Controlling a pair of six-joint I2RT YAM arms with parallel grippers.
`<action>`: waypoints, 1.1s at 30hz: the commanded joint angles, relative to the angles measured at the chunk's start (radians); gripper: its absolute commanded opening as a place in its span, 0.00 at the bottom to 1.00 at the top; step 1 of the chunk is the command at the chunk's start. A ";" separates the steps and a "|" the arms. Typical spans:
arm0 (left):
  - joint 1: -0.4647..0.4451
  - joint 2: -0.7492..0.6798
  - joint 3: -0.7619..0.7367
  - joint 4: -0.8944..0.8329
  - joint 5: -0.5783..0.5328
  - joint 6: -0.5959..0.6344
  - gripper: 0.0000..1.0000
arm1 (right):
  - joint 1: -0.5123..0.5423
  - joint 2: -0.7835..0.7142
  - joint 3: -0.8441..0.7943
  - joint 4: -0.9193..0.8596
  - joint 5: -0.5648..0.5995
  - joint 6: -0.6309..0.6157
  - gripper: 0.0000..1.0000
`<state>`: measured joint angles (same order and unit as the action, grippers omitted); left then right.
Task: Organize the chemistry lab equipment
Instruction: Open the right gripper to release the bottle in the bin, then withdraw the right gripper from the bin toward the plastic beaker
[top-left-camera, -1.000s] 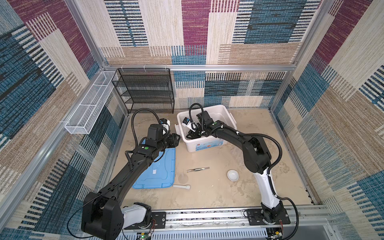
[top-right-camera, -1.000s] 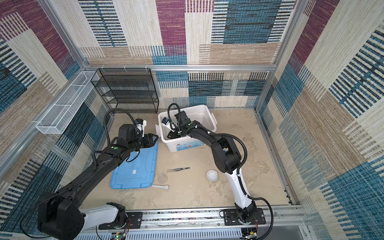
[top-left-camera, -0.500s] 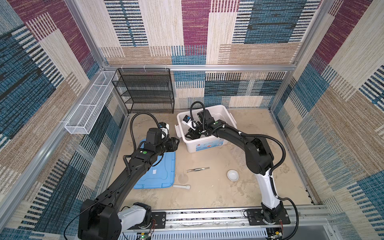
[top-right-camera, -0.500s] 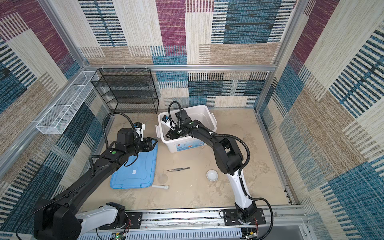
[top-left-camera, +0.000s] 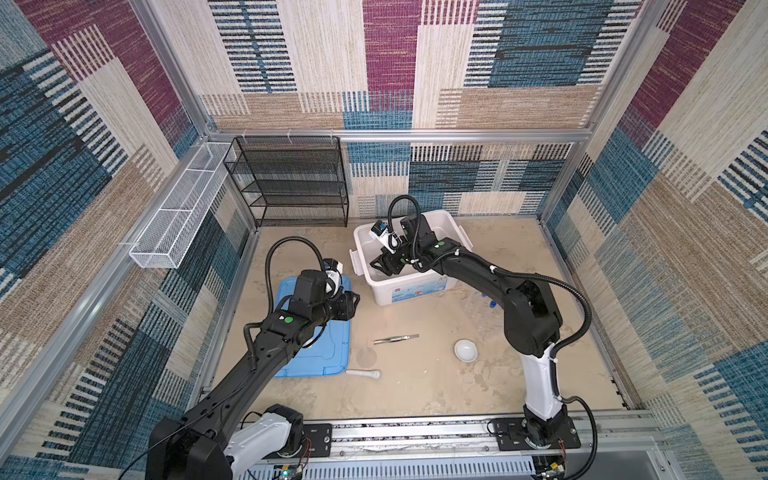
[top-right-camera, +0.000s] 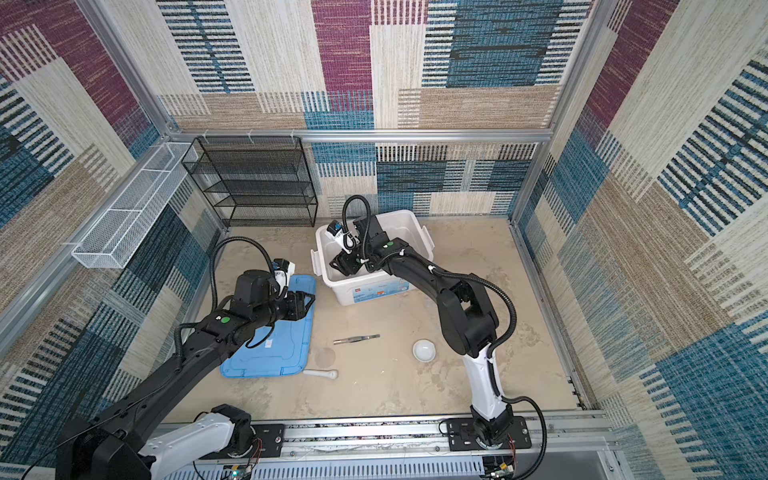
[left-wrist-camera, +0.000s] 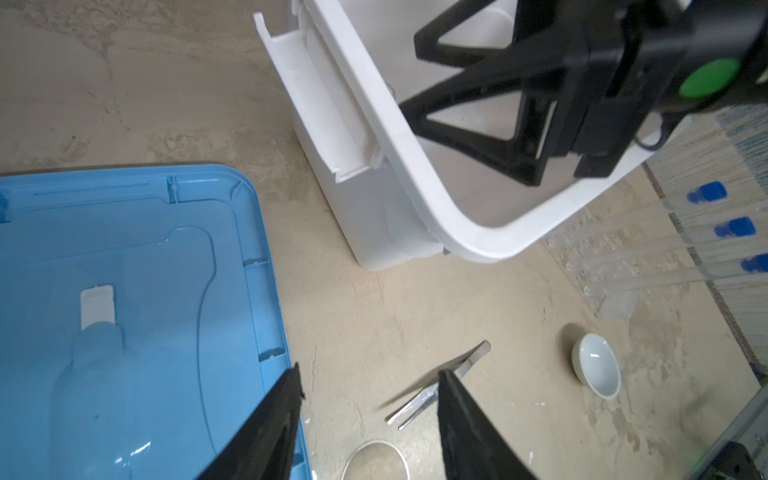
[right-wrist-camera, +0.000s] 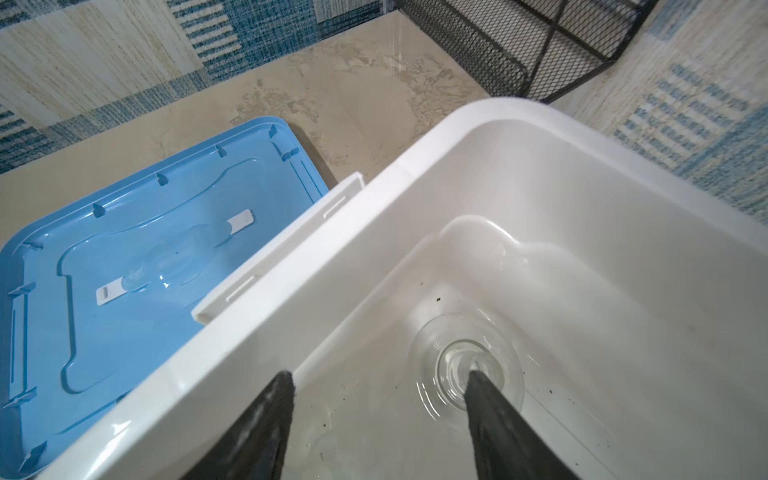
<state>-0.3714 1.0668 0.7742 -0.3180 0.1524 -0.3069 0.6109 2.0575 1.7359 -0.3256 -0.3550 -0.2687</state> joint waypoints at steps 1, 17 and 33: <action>-0.011 -0.022 -0.027 -0.017 -0.043 0.004 0.56 | -0.003 -0.045 -0.029 0.084 0.047 0.045 0.72; -0.096 -0.041 -0.071 -0.029 -0.143 -0.006 0.58 | -0.004 -0.379 -0.367 0.170 0.199 0.182 0.84; -0.136 0.009 -0.061 -0.001 -0.206 -0.003 0.58 | 0.108 -0.760 -0.798 0.083 0.418 0.466 0.74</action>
<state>-0.5053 1.0733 0.7048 -0.3336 -0.0231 -0.3077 0.6987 1.3125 0.9512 -0.1909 -0.0200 0.1135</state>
